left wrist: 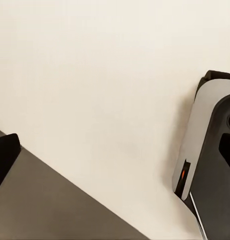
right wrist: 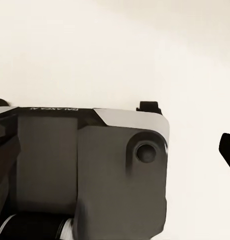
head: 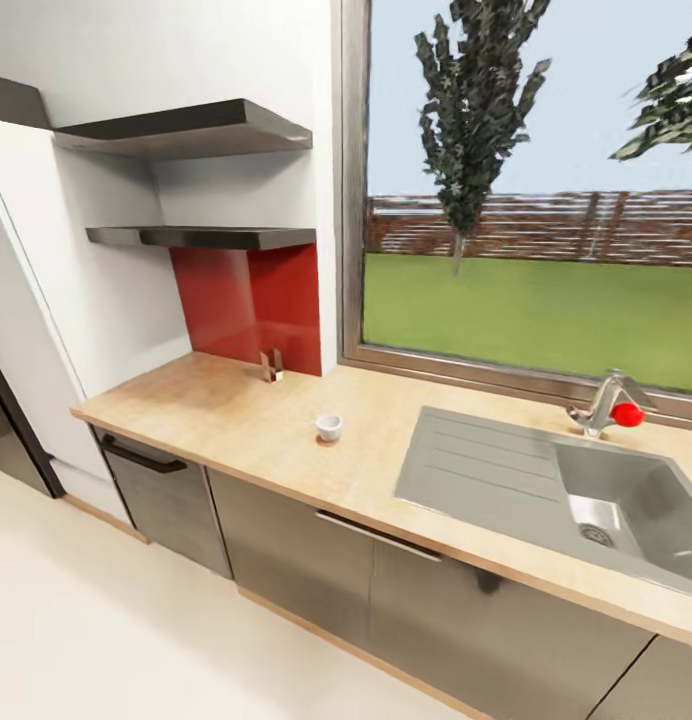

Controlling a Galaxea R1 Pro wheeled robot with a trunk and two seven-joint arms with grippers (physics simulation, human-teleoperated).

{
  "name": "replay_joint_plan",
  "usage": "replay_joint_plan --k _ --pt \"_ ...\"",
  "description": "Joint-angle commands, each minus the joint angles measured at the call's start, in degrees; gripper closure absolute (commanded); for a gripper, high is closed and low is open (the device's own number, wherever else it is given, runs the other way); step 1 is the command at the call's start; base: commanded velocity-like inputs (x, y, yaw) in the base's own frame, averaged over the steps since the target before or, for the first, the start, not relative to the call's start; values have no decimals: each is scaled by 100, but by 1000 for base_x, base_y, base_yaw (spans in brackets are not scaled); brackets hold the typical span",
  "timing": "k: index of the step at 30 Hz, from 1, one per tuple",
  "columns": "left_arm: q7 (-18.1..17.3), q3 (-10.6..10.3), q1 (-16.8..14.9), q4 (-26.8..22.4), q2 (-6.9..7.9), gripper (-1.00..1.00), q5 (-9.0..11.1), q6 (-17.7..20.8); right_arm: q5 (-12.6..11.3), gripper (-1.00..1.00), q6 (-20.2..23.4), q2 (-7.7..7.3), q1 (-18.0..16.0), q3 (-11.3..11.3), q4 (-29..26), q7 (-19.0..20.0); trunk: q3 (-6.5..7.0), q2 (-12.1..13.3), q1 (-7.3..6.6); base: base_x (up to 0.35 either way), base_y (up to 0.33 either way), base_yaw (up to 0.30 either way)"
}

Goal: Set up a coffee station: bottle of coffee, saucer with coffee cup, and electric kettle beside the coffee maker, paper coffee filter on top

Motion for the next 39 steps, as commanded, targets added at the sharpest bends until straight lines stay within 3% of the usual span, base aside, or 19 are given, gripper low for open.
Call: replay_joint_plan --k 1,27,39 --pt "6 36 -5 -2 -2 -100 -59 14 -19 -100 33 0 -3 10 -11 8 -13 -12 4 83 337 -195" --pt "17 29 -5 -2 -9 -100 -85 7 -23 -100 33 0 -3 8 -12 8 -13 -12 4 22 337 -258" --pt "66 21 -5 -2 -3 -100 -97 13 -23 -100 33 12 -3 10 -12 8 -13 -12 4 -84 323 -250"
